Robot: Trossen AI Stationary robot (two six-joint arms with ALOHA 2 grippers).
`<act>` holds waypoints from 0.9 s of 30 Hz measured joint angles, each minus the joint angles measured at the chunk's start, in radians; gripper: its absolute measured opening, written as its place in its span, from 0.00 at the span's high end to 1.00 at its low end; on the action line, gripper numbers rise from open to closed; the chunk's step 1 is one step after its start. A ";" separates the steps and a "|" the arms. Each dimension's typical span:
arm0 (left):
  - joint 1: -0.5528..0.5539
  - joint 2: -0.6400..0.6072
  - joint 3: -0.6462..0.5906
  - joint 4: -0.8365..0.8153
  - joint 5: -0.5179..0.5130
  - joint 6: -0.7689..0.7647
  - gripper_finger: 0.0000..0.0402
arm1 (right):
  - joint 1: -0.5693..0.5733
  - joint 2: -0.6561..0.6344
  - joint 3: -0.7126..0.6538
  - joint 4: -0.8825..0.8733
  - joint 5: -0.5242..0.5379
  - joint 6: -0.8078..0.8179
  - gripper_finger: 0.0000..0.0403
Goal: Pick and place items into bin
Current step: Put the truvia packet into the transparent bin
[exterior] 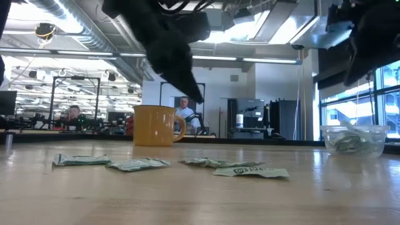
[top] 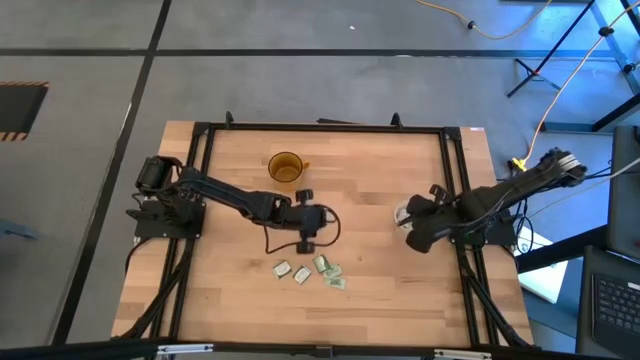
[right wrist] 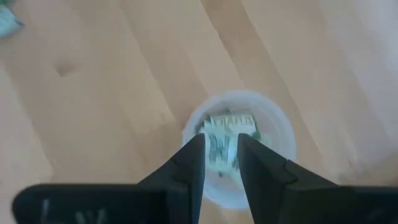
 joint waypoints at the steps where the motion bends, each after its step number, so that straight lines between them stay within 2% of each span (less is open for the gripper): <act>1: -0.006 0.000 0.000 -0.013 0.056 0.008 0.76 | 0.000 -0.014 0.000 0.015 0.012 -0.015 0.75; 5: -0.041 0.000 0.000 -0.033 0.278 0.021 0.76 | -0.002 -0.057 0.000 0.085 0.044 -0.088 0.75; 7: -0.069 0.000 0.000 -0.044 0.326 0.004 0.76 | -0.004 -0.067 0.000 0.121 0.045 -0.119 0.75; 17: -0.188 0.012 0.000 -0.325 0.291 -0.325 0.76 | -0.005 -0.059 0.000 0.196 0.056 -0.175 0.75; 27: -0.211 0.103 -0.001 -0.341 0.263 -0.371 0.76 | -0.005 -0.058 0.000 0.217 0.058 -0.175 0.75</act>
